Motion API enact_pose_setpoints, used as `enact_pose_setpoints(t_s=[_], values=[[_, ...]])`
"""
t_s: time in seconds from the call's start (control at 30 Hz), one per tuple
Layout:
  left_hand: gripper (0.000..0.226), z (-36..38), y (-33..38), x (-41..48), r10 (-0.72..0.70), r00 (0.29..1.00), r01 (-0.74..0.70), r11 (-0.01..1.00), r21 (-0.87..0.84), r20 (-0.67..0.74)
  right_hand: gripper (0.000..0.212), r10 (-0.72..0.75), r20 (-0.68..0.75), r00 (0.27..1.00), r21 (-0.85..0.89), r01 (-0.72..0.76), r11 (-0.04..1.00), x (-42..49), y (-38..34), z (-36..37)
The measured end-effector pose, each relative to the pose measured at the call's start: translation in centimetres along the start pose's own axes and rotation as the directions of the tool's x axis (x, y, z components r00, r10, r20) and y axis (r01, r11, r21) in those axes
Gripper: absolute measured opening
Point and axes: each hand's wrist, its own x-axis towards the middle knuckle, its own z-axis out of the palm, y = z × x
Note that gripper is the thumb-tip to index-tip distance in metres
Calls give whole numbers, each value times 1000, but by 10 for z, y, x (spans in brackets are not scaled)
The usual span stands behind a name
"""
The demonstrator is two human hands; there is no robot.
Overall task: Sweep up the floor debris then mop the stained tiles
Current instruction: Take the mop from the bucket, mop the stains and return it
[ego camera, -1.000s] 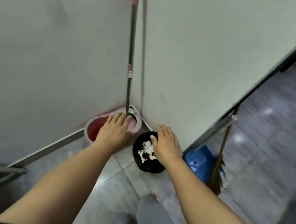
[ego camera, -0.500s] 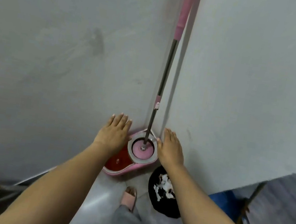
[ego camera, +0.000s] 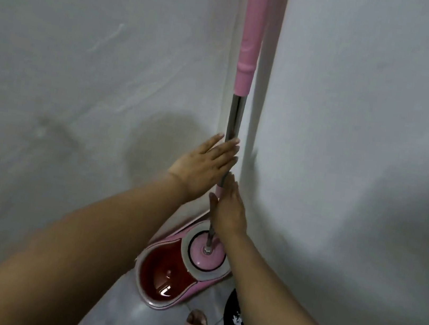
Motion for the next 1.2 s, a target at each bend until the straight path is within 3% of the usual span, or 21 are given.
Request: enact_pose_setpoints(t_s=[0.13,0.3,0.67,0.87,1.03,1.13,1.2], values=[[66,-11,-18,35,125,992,-122,961,247,1,69,15,-1,1000,69,-15,997,4,-4,11],[42,-19,-23,51,161,982,-187,896,403,96,74,39,-13,999,138,-37,990,0,-3,18],[22,-10,-21,-26,102,983,-152,919,364,153,72,-13,58,998,118,6,993,-50,-49,39],[19,6,-10,-125,-21,957,-50,971,233,290,68,-34,99,994,112,23,993,-113,-100,78],[19,41,11,-221,-144,836,151,988,31,529,62,-37,198,979,199,-3,980,-178,-136,136],[25,68,19,-276,-119,754,332,918,-218,646,56,28,234,972,315,-102,944,-218,-150,178],[33,83,25,-306,-60,682,458,813,-361,729,55,171,192,966,423,-238,874,-240,-152,200]])
